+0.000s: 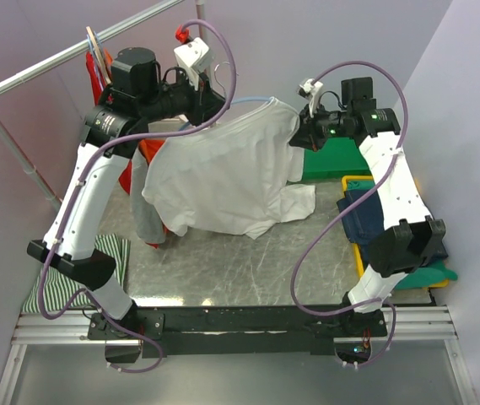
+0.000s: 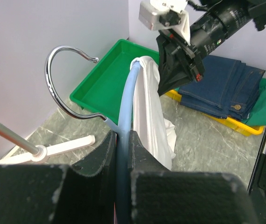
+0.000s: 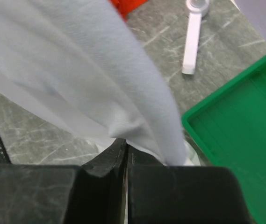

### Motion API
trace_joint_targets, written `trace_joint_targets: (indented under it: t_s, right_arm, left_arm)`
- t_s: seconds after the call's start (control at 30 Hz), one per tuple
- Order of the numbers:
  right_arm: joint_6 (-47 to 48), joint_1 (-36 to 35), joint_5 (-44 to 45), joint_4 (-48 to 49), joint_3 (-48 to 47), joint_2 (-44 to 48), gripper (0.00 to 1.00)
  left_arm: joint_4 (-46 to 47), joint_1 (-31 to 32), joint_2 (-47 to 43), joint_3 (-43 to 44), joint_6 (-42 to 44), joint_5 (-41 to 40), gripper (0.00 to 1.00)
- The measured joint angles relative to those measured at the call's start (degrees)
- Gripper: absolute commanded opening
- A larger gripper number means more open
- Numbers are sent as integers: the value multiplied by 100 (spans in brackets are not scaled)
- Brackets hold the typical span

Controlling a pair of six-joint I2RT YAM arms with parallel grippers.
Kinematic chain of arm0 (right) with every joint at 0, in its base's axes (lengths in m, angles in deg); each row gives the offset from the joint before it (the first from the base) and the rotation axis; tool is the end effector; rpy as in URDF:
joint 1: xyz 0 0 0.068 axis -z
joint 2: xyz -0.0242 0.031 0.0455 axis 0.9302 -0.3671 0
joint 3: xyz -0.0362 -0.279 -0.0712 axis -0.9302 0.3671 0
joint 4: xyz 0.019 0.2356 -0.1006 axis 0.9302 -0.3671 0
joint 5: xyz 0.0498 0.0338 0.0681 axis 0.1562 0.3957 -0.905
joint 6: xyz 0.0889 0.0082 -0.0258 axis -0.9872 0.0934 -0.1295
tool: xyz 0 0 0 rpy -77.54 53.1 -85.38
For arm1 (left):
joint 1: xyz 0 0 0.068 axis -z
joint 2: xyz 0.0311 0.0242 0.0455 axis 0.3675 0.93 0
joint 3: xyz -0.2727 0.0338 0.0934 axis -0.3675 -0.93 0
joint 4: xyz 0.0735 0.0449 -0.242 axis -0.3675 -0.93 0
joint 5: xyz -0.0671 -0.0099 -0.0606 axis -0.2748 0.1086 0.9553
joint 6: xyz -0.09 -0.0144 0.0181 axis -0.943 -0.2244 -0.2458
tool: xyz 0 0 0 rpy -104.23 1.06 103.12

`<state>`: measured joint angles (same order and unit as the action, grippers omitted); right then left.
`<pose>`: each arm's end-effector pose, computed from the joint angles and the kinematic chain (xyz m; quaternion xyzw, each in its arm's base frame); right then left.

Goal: Remove the t-shirt from the hanger

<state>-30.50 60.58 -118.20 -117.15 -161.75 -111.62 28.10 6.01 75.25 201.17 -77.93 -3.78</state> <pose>0.3631 0.1110 0.4142 -0.4226 0.7439 0.2780 0.4367 0.2936 -0.2004 0.5562 0.3580 0.6618 -0.3234 0.5738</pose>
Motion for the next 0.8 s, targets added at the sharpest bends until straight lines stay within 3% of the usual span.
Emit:
trace_joint_targets:
  t_s: [0.6, 0.8]
  right_arm:
    - [-841, 734, 645, 1095, 999, 236, 0]
    - [-1541, 1014, 815, 1880, 1303, 452, 0]
  left_arm:
    - [-188, 4, -28, -280, 48, -197, 1]
    - [-251, 7, -28, -280, 72, -131, 1]
